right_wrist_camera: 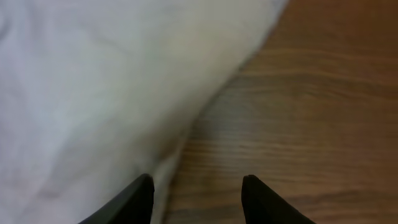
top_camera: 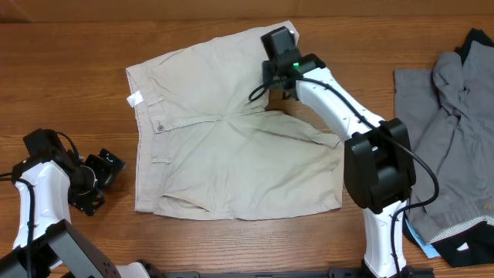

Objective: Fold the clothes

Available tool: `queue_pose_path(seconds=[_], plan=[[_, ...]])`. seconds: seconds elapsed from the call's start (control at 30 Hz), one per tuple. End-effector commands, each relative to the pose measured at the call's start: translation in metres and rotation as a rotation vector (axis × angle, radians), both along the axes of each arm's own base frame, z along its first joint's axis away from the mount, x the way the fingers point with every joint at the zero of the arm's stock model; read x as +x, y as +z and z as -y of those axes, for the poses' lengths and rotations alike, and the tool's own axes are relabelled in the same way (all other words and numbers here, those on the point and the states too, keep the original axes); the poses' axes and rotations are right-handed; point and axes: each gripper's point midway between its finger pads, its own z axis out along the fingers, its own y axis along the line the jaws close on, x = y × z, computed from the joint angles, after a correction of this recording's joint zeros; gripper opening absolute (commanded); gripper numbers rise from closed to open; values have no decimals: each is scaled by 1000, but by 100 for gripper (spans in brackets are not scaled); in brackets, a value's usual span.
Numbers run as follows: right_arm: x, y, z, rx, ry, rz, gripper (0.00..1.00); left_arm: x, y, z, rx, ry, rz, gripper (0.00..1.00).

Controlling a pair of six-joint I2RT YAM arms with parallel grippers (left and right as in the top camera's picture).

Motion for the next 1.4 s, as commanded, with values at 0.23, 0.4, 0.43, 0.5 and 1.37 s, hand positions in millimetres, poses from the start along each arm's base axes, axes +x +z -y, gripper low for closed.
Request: queue_pose_path(seconds=[0.23,0.4,0.43,0.5,1.37], plan=[[19,-5,24,387,15,-83,36,7,4,-1,7,-29,22,100],[20,-30,3,425,72,-113,44,7,4,-1,8,-30,22,100],[20,-31,-2,430,90,-107,44,7,4,-1,8,-30,22,100],[21,-38,-11,420,108,-99,47,7,4,-1,7,-29,22,100],[42,-93,-29,357,93,-23,4,7,4,-1,9,-29,24,100]])
